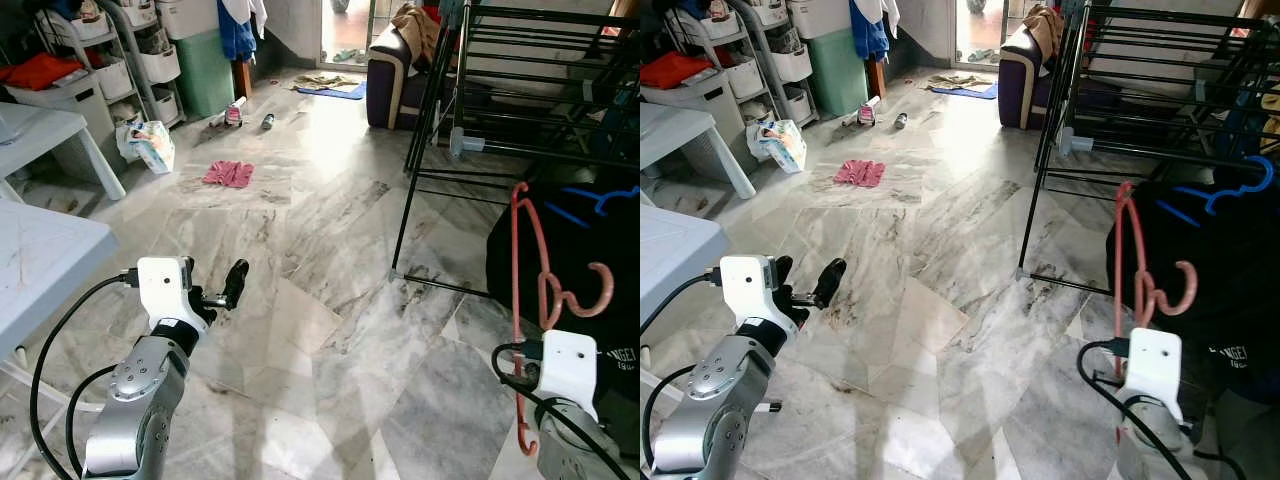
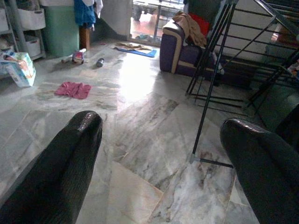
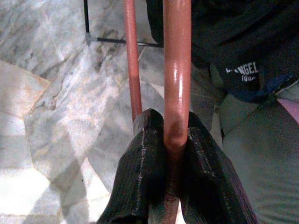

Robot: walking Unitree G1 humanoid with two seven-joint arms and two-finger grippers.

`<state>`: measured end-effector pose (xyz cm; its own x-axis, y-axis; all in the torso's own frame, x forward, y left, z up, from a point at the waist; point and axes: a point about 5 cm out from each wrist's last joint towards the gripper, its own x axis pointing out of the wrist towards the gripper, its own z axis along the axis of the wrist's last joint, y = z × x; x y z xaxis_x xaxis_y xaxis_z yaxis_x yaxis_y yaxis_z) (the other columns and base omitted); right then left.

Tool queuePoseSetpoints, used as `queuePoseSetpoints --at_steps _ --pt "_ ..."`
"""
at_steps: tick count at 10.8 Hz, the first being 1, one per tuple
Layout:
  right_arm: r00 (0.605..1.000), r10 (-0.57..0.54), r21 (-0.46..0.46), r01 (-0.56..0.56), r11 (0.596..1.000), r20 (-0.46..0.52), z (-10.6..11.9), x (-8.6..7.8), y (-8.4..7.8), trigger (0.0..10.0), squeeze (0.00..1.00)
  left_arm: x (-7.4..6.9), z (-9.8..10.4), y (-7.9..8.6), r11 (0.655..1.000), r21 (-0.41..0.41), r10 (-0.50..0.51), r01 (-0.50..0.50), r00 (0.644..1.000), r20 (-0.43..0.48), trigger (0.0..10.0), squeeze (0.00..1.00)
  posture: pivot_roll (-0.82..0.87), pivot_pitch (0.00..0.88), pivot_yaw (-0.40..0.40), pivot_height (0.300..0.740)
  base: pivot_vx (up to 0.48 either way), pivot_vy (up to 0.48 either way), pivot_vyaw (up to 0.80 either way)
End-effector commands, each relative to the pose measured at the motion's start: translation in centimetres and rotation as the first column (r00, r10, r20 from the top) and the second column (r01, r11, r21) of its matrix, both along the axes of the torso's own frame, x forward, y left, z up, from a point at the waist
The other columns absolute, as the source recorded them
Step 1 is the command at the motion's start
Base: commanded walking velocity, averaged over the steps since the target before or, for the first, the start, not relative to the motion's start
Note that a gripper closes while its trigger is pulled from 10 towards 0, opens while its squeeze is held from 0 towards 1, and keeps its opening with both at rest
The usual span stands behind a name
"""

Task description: Hang hanger

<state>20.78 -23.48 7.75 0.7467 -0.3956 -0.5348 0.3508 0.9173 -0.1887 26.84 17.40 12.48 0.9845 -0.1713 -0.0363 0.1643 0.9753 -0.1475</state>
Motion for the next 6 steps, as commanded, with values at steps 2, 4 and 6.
queuePoseSetpoints --at_steps 2,4,6 --pt "1.0 0.005 0.012 -0.005 1.0 -0.007 0.2 0.1 0.1 10.0 0.0 -0.2 0.5 -0.3 1.0 0.007 -0.03 0.03 0.999 0.021 10.0 0.0 0.01 0.029 -0.007 0.74 0.127 0.0 -0.21" --pt "1.0 0.024 0.026 -0.024 0.999 -0.012 0.1 0.2 0.5 10.0 0.0 -0.3 0.5 -0.3 0.999 0.014 -0.039 0.039 0.999 0.019 10.0 0.0 0.01 0.034 -0.008 0.74 0.3 0.0 -0.51" --pt "0.998 0.052 0.03 -0.051 0.998 -0.023 -0.2 0.2 1.0 10.0 0.0 -0.4 0.3 -0.2 0.999 0.022 -0.04 0.039 0.999 0.011 10.0 0.0 0.01 0.035 -0.016 0.74 0.328 0.0 -0.57"
